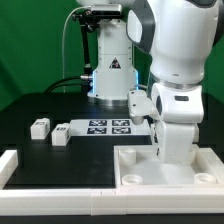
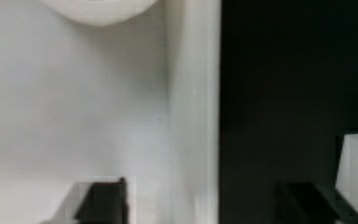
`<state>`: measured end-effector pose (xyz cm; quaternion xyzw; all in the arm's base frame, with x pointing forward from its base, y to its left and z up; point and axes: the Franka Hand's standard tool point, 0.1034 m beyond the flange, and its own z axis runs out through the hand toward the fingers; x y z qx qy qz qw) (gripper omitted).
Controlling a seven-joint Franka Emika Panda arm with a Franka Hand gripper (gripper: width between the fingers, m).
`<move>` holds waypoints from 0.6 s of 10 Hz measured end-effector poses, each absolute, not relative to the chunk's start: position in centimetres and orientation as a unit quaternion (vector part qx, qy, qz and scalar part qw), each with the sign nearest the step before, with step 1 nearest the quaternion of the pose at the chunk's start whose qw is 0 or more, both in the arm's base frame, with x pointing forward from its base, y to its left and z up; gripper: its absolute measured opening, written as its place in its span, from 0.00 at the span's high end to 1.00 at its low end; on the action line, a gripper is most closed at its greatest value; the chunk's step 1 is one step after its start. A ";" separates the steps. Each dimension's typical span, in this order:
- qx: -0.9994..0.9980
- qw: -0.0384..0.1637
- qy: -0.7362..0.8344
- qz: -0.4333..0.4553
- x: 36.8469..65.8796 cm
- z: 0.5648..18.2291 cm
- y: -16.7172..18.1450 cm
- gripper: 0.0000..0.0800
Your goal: Assemble one leg
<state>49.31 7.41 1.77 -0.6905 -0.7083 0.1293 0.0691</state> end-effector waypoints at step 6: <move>-0.691 0.069 -0.708 0.130 49.3 1.7 7.4 0.19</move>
Offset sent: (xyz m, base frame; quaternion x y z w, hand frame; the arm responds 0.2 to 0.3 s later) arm 0.0000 0.0000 0.0000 0.0000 0.0000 0.0000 1.0000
